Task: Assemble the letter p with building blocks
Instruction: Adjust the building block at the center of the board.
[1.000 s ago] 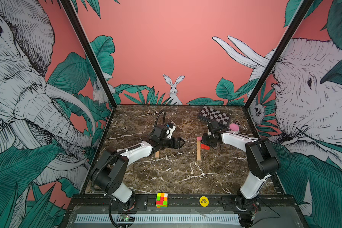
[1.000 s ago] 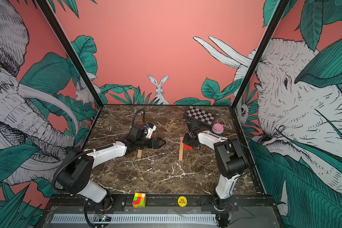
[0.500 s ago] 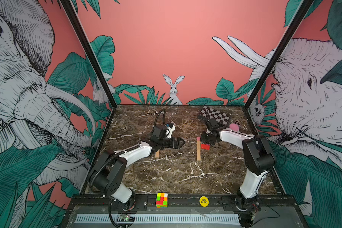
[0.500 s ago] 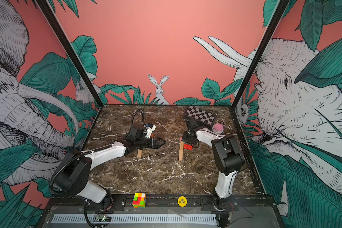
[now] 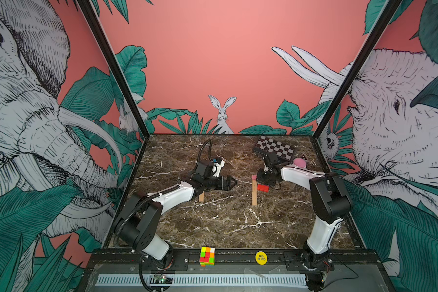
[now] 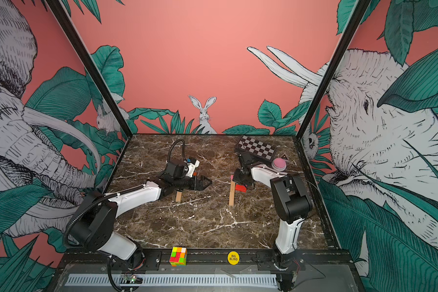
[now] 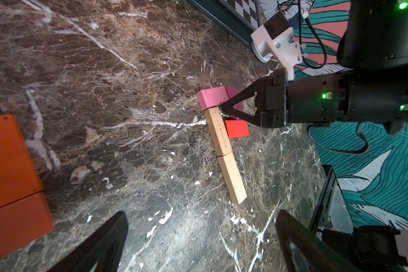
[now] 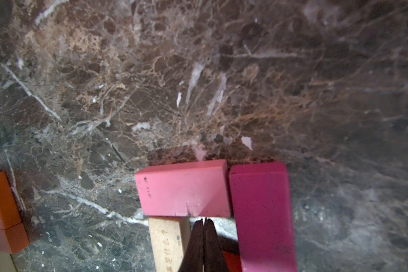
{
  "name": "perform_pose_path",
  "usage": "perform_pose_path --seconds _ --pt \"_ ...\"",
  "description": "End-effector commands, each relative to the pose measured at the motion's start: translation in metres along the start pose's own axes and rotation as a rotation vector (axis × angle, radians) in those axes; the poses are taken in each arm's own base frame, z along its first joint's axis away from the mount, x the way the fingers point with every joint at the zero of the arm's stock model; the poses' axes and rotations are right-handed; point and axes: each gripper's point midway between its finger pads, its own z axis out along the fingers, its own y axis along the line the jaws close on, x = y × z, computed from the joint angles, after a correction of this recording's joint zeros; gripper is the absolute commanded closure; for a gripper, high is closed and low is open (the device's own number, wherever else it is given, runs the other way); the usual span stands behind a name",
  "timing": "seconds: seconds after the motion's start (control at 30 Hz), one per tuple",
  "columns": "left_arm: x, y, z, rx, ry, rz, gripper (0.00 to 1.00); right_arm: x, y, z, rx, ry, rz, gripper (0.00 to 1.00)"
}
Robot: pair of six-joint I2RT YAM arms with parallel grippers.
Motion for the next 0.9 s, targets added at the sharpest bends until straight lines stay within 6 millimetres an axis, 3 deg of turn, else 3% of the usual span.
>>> perform_pose_path --seconds 0.0,0.87 --pt "-0.0013 -0.0001 -0.0053 -0.003 -0.011 0.013 0.01 0.0071 -0.0009 0.0027 0.004 0.019 -0.007 1.00" --pt "0.0006 0.0021 -0.0026 -0.005 -0.007 0.007 0.00 0.0163 0.0014 0.0021 -0.007 0.037 -0.008 1.00"
